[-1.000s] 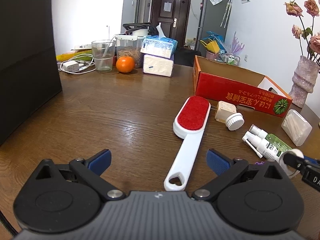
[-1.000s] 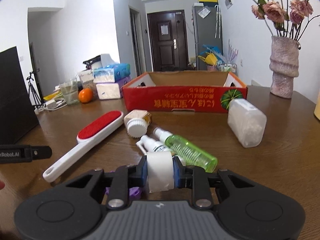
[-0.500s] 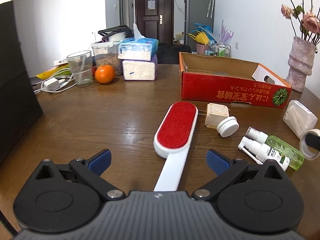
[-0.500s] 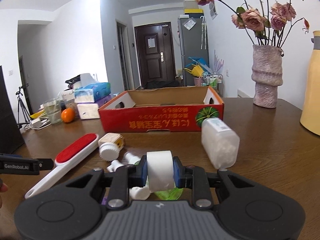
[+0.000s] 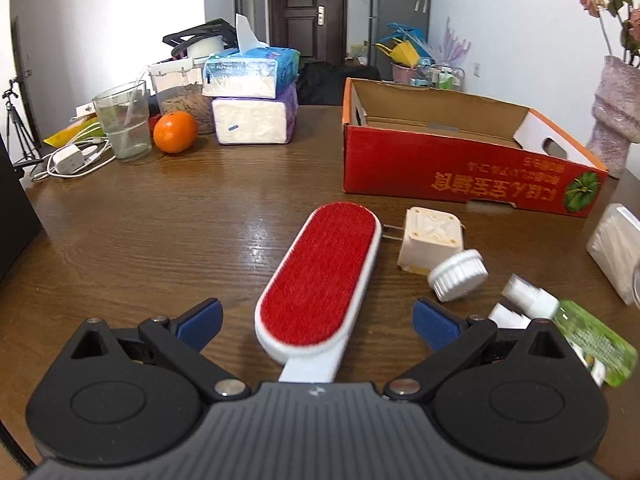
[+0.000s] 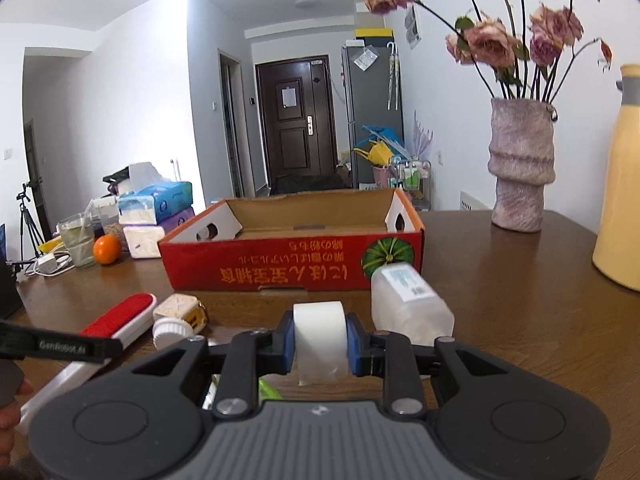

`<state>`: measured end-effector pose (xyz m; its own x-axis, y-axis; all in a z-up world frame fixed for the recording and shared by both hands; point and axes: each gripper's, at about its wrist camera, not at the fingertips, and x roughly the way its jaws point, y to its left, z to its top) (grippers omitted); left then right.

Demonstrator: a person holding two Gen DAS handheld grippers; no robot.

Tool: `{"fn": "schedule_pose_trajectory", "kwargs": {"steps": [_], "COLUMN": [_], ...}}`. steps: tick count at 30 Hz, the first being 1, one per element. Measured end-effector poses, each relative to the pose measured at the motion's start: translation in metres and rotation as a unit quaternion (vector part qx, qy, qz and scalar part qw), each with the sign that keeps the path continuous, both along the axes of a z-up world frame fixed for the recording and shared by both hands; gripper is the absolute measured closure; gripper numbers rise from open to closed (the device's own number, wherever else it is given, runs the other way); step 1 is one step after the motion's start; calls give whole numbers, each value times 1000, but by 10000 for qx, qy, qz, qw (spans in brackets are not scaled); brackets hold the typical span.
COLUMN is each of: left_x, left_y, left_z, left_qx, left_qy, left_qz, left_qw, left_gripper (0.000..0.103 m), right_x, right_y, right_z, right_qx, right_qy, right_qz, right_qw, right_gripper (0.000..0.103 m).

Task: Organize rigid objects
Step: 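Grasp the red-and-white lint brush with the left tool while the right tool holds the tape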

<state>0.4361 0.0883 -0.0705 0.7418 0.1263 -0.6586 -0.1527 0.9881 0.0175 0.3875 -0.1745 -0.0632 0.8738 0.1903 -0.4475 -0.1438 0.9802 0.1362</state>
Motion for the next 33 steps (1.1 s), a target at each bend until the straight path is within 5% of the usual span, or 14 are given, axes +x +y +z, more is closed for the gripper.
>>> {"fn": "schedule_pose_trajectory", "kwargs": {"steps": [6,16,33], "left_x": [12,12,-4], "left_y": [6,2,8], "left_z": [-10,-17,-8], "left_qx": [-50,-5,-130], "left_qy": [84,100,-159], "left_qz": [231,92,221], "left_qw": [9997,9999,9995], "left_gripper": [6,38,45], "right_x": [-1,0,-4], "right_y": [-1,-1,-1], "right_z": [-6,-10,-10], "right_qx": [81,114,119], "right_qy": [56,123,56], "right_qz": [3,-9,0], "right_qw": [10000,9999,9999], "right_gripper": [79,79,79]}}
